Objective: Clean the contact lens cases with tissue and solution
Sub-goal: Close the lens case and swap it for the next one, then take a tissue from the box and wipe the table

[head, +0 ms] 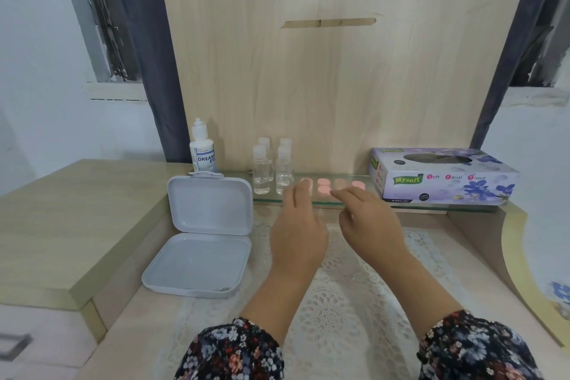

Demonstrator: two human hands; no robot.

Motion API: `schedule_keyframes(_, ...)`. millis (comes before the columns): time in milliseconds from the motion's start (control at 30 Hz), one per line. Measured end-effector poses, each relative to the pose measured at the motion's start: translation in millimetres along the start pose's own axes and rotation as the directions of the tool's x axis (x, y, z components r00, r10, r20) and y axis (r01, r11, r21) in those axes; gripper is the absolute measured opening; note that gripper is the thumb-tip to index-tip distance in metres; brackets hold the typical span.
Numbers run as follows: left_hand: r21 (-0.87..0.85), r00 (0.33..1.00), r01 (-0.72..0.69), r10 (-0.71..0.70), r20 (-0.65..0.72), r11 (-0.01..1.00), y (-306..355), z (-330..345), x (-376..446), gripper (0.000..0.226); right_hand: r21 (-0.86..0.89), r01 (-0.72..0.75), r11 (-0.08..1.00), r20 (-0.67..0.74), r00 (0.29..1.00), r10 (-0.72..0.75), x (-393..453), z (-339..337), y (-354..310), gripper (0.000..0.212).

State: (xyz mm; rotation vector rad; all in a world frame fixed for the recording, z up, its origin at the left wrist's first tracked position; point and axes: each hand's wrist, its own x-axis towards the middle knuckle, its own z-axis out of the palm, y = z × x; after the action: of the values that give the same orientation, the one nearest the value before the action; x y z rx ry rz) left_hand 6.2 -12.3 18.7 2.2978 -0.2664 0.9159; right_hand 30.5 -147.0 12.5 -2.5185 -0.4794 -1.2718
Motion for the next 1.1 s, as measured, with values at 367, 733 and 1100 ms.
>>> schedule_keyframes(367, -0.002, 0.929, 0.369, -0.369, 0.019, 0.929, -40, 28, -25, 0.066, 0.269, -0.398, 0.877, 0.102, 0.917, 0.385, -58, 6, -4, 0.024)
schedule_keyframes(733, 0.006, 0.995, 0.070, -0.071, 0.074, 0.997, -43, 35, -33, 0.051, 0.488, -0.433, 0.758, 0.169, 0.899, 0.405, -59, -1, -5, 0.037)
schedule_keyframes(1100, 0.104, 0.988, -0.154, 0.153, 0.018, 0.983, -38, 37, -39, 0.068, 0.497, -0.413, 0.763, 0.112, 0.903, 0.416, -60, 1, -2, 0.014)
